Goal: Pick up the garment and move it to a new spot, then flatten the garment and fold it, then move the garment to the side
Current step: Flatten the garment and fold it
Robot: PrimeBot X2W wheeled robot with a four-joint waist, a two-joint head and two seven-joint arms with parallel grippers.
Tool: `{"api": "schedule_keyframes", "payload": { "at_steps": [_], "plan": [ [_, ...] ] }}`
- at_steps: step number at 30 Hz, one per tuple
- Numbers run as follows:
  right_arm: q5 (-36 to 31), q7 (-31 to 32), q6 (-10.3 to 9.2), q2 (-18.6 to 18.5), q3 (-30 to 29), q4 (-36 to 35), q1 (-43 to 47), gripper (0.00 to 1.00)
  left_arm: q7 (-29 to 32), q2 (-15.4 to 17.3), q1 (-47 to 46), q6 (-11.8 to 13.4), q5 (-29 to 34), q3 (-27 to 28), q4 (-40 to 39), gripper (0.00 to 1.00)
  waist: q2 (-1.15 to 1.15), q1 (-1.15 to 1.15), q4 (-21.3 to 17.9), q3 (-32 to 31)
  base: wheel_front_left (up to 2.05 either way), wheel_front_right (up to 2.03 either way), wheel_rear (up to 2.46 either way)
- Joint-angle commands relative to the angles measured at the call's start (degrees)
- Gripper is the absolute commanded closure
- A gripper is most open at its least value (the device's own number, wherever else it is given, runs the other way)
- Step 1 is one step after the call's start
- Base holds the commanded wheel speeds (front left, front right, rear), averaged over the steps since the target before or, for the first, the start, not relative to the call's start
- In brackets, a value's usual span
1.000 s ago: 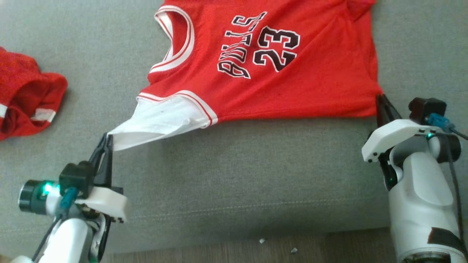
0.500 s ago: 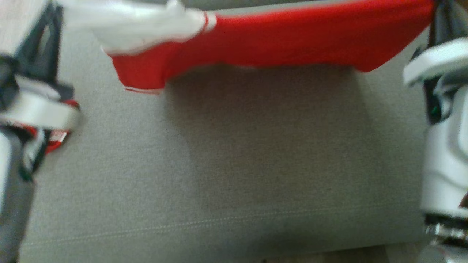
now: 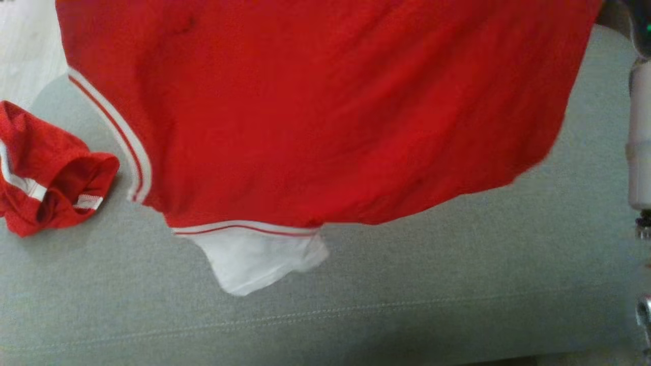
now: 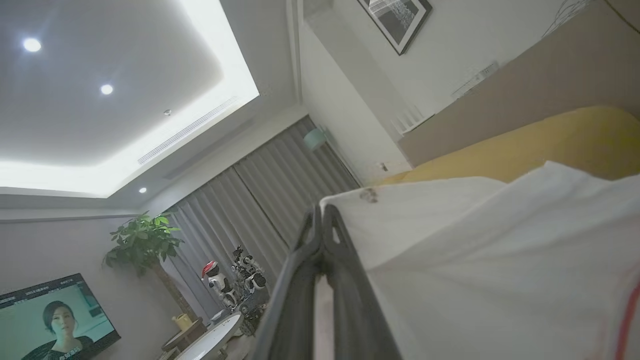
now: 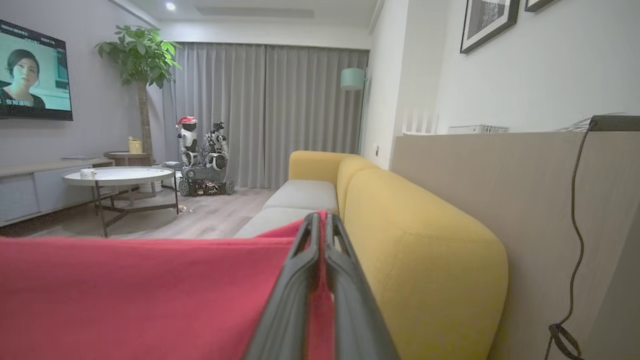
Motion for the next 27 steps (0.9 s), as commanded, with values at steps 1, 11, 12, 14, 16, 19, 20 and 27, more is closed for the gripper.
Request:
{"api": "schedule_keyframes", "payload": {
  "at_steps": [1,11,12,14,16,19,20,27],
  "plan": [
    [1.95,0.56,-0.08,0.14,2.48,-0.13,-4.15,1.0,-0.84,2.64,-5.17,0.01,0.18,0.4,1.87,1.0,0.0,0.0,0.18,0.02,0.0,0.0,0.0],
    [4.4,2.03,-0.08,-2.34,13.44,6.94,-12.51,1.0,2.93,11.48,-17.85,-0.07,-10.04,-19.23,6.44,1.0,0.0,0.0,0.75,3.18,0.0,0.0,0.0],
    [4.4,2.03,-0.08,-2.34,13.44,6.94,-12.51,1.0,2.93,11.48,-17.85,-0.07,-10.04,-19.23,6.44,1.0,0.0,0.0,0.75,3.18,0.0,0.0,0.0],
    [4.86,1.7,-0.08,-2.78,14.03,7.96,-14.0,1.0,4.06,13.18,-20.54,-0.08,-13.72,-21.76,5.73,1.0,0.0,0.0,1.17,3.78,0.0,0.0,0.0],
    [5.63,1.61,-0.08,-3.02,14.55,9.05,-15.12,1.0,4.55,14.53,-23.06,-0.08,-16.1,-24.1,5.22,1.0,0.0,0.0,1.68,4.28,0.0,0.0,0.0],
    [6.46,1.24,-0.08,-3.33,15.29,10.5,-16.32,1.0,4.38,15.52,-25.82,-0.08,-18.26,-26.99,5.42,1.0,0.0,0.0,2.29,4.64,0.0,0.0,0.0],
    [6.55,0.93,-0.08,-3.46,15.46,10.86,-16.68,1.0,4.17,15.59,-26.58,-0.08,-18.73,-27.79,5.65,1.0,0.0,0.0,2.49,4.71,0.0,0.0,0.0],
    [6.64,-1.24,-0.08,-3.15,16.29,12.86,-18.88,1.0,0.98,15.45,-30.59,-0.08,-21.08,-30.59,7.66,1.0,0.0,0.0,2.63,5.5,0.0,0.0,0.0]
  ]
}}
